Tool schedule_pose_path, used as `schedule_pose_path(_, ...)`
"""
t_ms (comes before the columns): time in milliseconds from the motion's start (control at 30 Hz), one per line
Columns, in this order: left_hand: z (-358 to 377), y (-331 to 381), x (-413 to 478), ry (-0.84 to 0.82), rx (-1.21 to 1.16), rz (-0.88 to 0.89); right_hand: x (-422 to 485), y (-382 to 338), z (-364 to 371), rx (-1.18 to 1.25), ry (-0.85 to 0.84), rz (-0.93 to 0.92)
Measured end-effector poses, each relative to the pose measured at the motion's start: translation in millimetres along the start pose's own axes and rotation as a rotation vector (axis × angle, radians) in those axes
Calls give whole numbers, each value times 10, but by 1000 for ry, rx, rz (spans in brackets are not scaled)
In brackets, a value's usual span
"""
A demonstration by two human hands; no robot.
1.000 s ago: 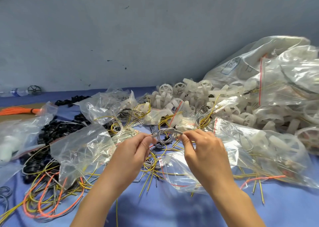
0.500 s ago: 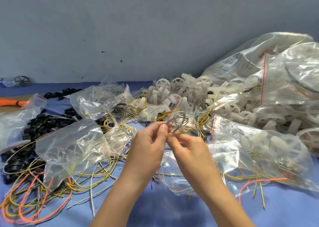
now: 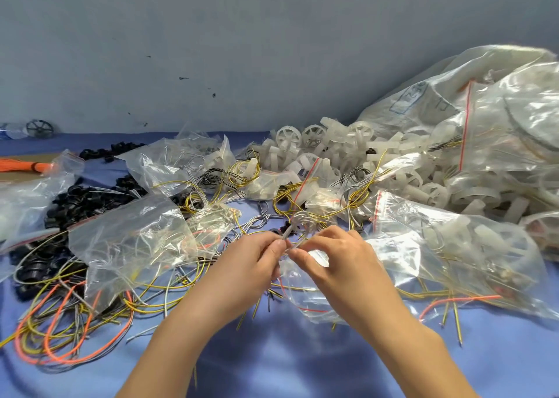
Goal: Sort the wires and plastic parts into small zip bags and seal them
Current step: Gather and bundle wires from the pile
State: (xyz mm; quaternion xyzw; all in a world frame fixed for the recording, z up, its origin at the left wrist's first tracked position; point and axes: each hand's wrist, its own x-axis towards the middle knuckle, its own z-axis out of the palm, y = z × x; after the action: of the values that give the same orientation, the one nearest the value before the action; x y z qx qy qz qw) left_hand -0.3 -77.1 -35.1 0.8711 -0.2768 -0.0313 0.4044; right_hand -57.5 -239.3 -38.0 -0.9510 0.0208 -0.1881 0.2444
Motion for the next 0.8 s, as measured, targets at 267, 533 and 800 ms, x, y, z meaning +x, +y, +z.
schedule_pose_path(267,-436,-36,-135,-207,-263,-316,-135,-6,-39,-101,-217,53)
schedule_pose_path(533,-728,6,-284,-322,-434,-278,-76,-38,-31,-123,39,222)
schedule_pose_path(800,-637,140,-291,-472,-284,-240,-16,-36,-33,182,60,140)
